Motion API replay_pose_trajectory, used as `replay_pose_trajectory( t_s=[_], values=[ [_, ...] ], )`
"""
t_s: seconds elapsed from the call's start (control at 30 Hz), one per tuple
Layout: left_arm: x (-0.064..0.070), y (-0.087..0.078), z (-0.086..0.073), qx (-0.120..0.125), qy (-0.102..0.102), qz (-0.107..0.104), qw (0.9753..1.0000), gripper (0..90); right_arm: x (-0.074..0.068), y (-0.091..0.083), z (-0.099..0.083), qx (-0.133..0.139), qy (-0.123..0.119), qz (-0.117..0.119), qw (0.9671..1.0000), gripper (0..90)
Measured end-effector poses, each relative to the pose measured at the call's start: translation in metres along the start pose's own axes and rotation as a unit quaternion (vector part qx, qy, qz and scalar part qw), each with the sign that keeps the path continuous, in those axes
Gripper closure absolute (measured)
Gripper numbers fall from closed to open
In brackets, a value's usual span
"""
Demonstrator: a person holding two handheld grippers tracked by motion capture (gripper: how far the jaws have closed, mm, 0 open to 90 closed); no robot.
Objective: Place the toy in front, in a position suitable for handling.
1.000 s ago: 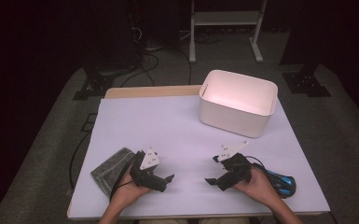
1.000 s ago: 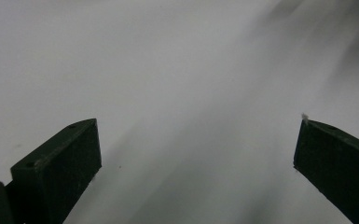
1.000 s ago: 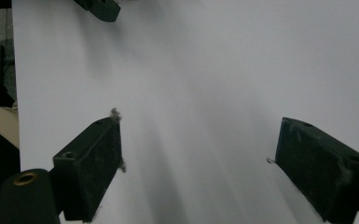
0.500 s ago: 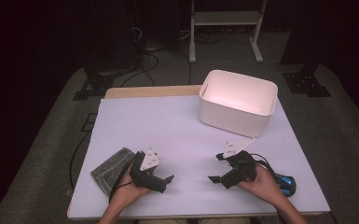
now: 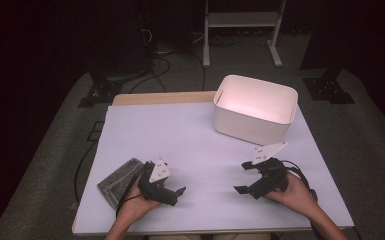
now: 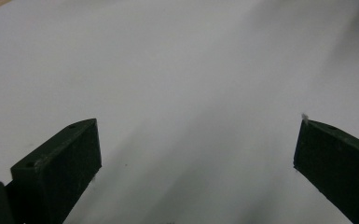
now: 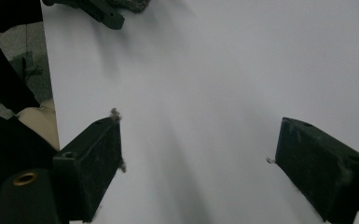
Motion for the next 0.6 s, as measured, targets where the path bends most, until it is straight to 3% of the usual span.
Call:
replay_pose_trajectory(
  t_s=[0.2,0.6],
  values=[
    [0.0,-0.001,0.0,0.001,0.001,0.001,1.0,0.2,0.004,-0.013,-0.005,-0.017,0.001,-0.009,0.9998,13.2],
    [-0.002,0.0,-0.001,-0.006,0.002,0.001,1.0,0.2,0.009,-0.035,-0.024,-0.02,0.016,-0.009,0.9996,13.3]
  ],
)
Point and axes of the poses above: each handheld gripper's, and its own axes: y roughly forward along the jaws, z roughly out of its top, x roughly to its right, the point moved 3 cm from there along y, roughly forward along the jaws, and after that the axes turned 2 degrees about -x, right-handed, at the moved point
